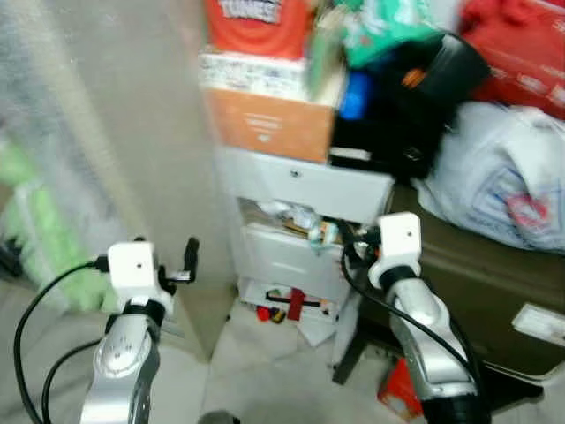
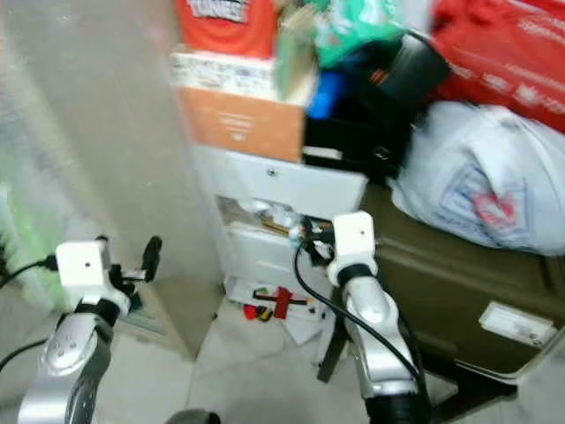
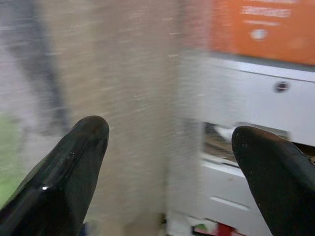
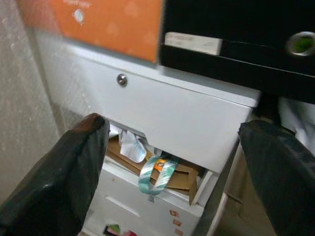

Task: Clean up the room

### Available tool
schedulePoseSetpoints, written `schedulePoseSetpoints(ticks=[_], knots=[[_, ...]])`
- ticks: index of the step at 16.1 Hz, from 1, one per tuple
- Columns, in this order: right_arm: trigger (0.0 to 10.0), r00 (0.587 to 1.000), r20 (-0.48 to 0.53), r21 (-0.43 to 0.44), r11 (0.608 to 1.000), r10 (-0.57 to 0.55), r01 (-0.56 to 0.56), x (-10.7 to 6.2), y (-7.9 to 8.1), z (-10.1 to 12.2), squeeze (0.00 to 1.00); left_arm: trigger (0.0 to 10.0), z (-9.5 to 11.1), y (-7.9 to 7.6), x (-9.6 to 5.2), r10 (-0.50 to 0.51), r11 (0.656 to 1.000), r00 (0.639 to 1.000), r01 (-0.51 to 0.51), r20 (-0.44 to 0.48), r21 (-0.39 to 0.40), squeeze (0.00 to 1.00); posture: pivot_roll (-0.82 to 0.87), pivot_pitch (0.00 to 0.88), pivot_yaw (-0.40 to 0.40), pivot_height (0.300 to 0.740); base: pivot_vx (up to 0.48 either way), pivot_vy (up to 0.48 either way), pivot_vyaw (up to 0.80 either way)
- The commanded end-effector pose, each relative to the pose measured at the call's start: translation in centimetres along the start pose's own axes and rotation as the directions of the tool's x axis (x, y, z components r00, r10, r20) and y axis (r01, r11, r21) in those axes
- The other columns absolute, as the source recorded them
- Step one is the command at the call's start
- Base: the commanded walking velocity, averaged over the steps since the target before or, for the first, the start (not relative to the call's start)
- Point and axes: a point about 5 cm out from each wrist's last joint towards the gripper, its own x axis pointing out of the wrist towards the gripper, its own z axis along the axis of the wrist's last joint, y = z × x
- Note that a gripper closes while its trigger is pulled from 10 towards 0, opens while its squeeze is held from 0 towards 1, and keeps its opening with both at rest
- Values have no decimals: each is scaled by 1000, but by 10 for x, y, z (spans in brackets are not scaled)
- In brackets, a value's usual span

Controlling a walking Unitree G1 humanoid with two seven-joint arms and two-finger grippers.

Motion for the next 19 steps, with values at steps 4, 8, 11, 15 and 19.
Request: schedulePoseSetpoints(ticks=[4,8,11,15,19], knots=[[10000,1000,7,-3,1000,9,-9,4,2,4,0,10000,-2,3,0,12,1000,1000,-12,-16,5,0,20,0,-2,740,0,0,800],[10000,1000,9,-12,1000,12,-11,4,3,4,0,10000,-2,3,0,12,1000,1000,-12,-17,7,0,20,0,0,740,0,0,800],[10000,1000,10,-7,1000,10,-10,4,2,5,0,10000,-2,3,1,13,1000,1000,-13,-17,7,0,18,0,-1,740,0,0,800],[10000,1000,13,-6,1000,8,-8,5,2,5,0,10000,-2,3,2,12,1000,1000,-12,-17,7,0,15,0,-1,740,0,0,800],[10000,1000,27,-14,1000,-10,11,5,0,7,0,10000,-3,3,3,7,1000,1000,-7,-17,8,0,15,0,2,740,0,0,800]])
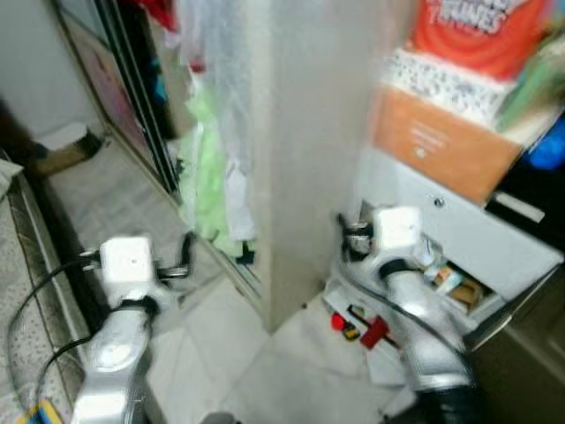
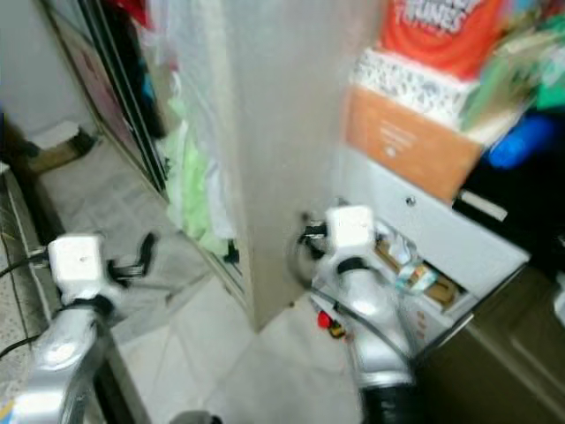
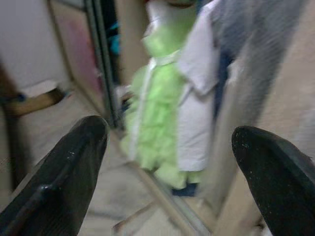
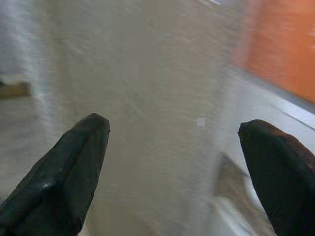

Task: Clean up the room

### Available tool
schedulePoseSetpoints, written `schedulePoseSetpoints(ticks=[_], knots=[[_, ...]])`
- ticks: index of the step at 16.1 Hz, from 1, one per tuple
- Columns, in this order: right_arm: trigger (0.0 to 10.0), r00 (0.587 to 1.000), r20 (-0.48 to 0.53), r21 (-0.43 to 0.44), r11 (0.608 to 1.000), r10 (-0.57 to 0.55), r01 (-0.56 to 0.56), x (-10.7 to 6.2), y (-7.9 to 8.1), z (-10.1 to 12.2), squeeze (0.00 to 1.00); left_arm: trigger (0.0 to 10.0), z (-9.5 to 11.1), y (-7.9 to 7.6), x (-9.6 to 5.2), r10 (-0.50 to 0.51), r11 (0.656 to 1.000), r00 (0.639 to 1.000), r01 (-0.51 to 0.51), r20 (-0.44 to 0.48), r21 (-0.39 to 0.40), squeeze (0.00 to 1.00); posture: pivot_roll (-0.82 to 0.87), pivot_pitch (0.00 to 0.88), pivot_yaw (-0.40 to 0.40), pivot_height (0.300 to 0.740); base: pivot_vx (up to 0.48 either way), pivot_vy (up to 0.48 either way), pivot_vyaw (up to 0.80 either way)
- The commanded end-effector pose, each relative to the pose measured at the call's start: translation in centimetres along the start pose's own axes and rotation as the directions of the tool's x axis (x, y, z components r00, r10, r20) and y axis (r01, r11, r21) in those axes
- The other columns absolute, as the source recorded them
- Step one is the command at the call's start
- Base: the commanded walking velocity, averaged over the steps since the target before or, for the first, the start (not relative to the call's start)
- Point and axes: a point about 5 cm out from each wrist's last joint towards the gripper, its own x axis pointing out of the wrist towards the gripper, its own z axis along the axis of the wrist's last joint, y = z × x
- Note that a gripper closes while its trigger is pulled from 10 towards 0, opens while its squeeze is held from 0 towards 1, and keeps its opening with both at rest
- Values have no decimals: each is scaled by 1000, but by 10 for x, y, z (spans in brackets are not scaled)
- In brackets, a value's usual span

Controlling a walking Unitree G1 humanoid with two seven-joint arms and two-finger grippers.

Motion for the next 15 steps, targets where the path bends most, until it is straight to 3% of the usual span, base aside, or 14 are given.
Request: schedulePoseSetpoints(ticks=[1,4,7,11,15], knots=[[10000,998,6,-12,998,-61,61,-2,-12,0,0,10000,1,-5,1,-26,1000,1000,27,7,-8,0,11,0,16,740,0,0,800],[10000,994,22,32,994,-109,108,-2,-16,1,0,10000,4,-4,5,-24,1000,999,24,22,17,0,4,0,39,740,0,0,267],[10000,993,0,0,993,-115,115,-1,-14,-2,0,10000,2,-8,4,-20,1000,1000,20,22,21,0,11,0,36,740,0,0,0],[10000,996,-12,-31,996,-89,88,11,-8,-14,0,10000,-18,-3,3,26,999,999,-25,-31,34,0,30,0,26,740,0,0,800],[10000,999,-51,-45,999,-15,12,27,7,-28,0,10000,-24,-1,18,68,997,997,-67,-21,48,0,34,0,18,740,0,0,800]])
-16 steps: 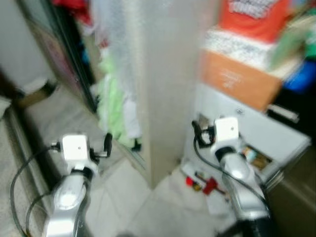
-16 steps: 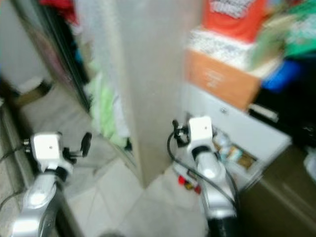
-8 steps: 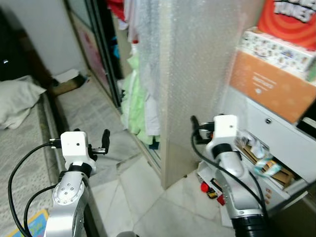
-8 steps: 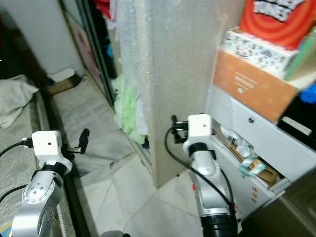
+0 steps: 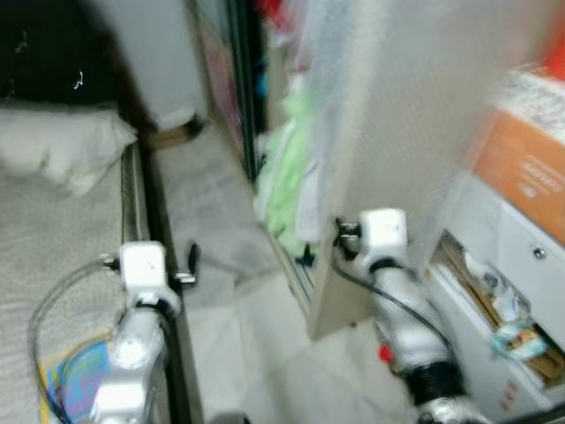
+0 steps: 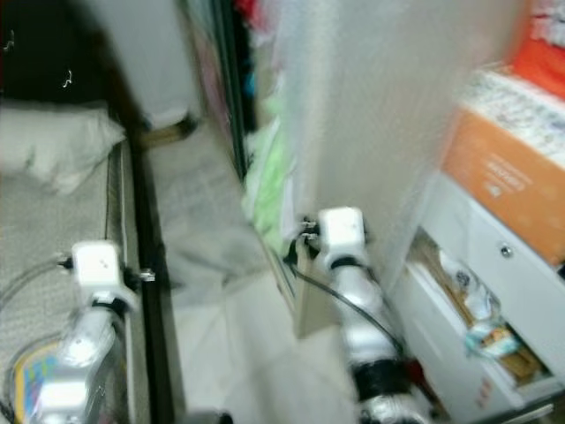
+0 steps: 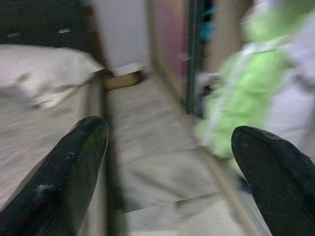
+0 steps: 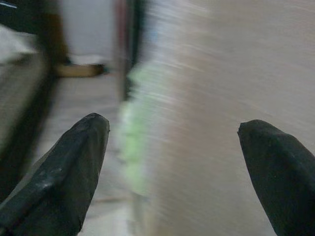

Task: Clean up the room

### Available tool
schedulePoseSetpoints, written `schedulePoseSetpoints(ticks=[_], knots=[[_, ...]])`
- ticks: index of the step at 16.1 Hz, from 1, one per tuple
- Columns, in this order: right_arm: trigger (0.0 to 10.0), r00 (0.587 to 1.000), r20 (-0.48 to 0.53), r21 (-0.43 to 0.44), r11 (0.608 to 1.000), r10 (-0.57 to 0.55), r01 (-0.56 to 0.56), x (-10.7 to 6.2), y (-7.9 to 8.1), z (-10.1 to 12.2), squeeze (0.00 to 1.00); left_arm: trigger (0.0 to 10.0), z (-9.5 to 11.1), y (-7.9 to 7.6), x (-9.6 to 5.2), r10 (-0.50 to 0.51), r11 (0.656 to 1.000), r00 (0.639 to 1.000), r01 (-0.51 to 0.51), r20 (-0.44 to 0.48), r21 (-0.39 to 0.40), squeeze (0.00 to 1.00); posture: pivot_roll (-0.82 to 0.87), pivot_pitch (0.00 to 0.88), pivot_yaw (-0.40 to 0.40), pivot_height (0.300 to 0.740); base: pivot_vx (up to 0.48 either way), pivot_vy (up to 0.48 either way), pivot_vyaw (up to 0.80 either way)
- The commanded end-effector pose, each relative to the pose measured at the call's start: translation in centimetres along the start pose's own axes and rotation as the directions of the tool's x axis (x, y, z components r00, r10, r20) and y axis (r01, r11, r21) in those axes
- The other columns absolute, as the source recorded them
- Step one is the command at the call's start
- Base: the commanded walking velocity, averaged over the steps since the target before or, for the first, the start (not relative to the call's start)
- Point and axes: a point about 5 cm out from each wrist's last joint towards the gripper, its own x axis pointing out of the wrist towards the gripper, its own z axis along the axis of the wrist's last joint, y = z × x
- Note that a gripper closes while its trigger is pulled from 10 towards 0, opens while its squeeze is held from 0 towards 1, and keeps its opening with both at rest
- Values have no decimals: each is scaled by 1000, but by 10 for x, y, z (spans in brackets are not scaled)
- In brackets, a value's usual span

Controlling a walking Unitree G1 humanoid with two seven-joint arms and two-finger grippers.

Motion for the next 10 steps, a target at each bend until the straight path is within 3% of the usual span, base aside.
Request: schedulePoseSetpoints(ticks=[1,5,7,10], knots=[[10000,1000,7,-17,1000,8,-8,1,-2,-1,0,10000,3,-3,3,3,1000,1000,-4,22,6,0,33,0,16,740,0,0,800],[10000,997,41,-27,998,66,-65,8,6,2,0,10000,7,-7,12,20,1000,998,-19,52,-7,0,45,0,8,740,0,0,800],[10000,992,76,-63,993,105,-100,6,12,5,0,10000,2,-4,5,52,999,997,-51,54,-11,0,46,0,1,740,0,0,800],[10000,992,74,-49,994,106,-102,3,10,0,0,10000,-3,-8,-3,31,1000,998,-31,48,3,0,40,0,3,740,0,0,800]])
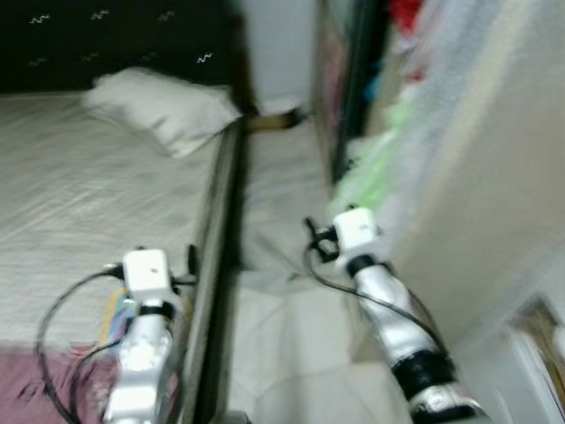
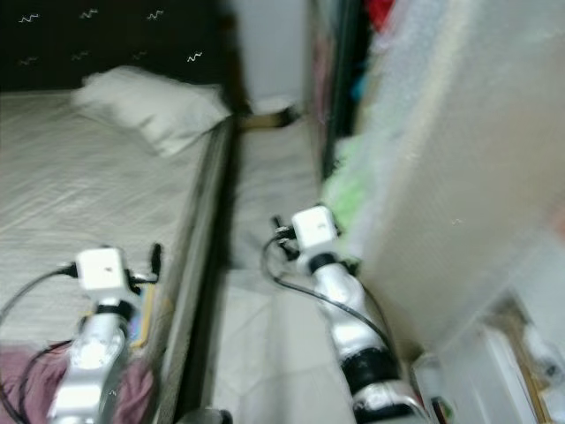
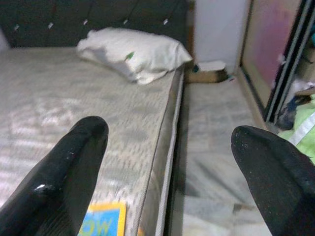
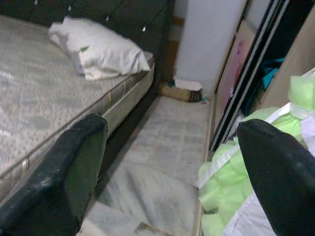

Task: Clean up the room

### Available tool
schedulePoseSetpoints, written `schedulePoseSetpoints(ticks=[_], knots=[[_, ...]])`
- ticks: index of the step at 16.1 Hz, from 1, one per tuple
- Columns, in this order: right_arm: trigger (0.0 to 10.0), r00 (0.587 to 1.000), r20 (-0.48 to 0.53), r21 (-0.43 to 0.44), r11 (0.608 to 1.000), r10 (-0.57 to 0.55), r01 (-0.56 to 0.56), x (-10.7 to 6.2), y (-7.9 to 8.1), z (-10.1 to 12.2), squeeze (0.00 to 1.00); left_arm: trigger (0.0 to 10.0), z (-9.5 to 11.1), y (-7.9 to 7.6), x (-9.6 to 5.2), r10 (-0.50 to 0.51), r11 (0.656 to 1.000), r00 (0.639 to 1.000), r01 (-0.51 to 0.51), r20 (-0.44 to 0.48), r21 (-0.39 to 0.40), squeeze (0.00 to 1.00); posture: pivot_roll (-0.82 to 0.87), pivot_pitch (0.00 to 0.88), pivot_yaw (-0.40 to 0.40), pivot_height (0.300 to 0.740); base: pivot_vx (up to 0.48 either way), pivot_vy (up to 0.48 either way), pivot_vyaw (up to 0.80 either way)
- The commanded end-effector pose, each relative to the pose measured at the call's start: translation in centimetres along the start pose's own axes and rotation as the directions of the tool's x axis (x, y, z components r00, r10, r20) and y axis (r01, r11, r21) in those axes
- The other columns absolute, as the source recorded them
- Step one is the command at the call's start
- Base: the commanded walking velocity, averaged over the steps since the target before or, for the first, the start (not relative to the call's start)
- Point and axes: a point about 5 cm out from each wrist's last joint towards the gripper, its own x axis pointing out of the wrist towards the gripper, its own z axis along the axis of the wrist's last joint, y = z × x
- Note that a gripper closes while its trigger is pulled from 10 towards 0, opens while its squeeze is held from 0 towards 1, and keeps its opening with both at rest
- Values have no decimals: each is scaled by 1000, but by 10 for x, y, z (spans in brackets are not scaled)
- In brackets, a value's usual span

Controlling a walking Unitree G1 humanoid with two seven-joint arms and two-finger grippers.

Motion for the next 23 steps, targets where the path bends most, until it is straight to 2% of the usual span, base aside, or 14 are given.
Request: schedulePoseSetpoints(ticks=[1,7,10,23], knots=[[10000,1000,22,20,1000,14,-15,2,6,4,0,10000,6,6,1,16,1000,999,-17,28,11,0,38,0,5,740,0,0,800],[10000,999,42,19,1000,-5,4,-1,3,5,0,10000,13,1,6,-2,1000,999,2,51,9,0,19,0,17,740,0,0,800],[10000,999,28,52,998,-45,44,-3,-2,1,0,10000,14,1,5,-6,1000,998,6,64,0,0,16,0,23,740,0,0,800],[10000,999,41,53,998,-20,18,1,2,2,0,10000,18,1,10,-9,1000,996,8,86,12,0,24,0,31,740,0,0,800]])
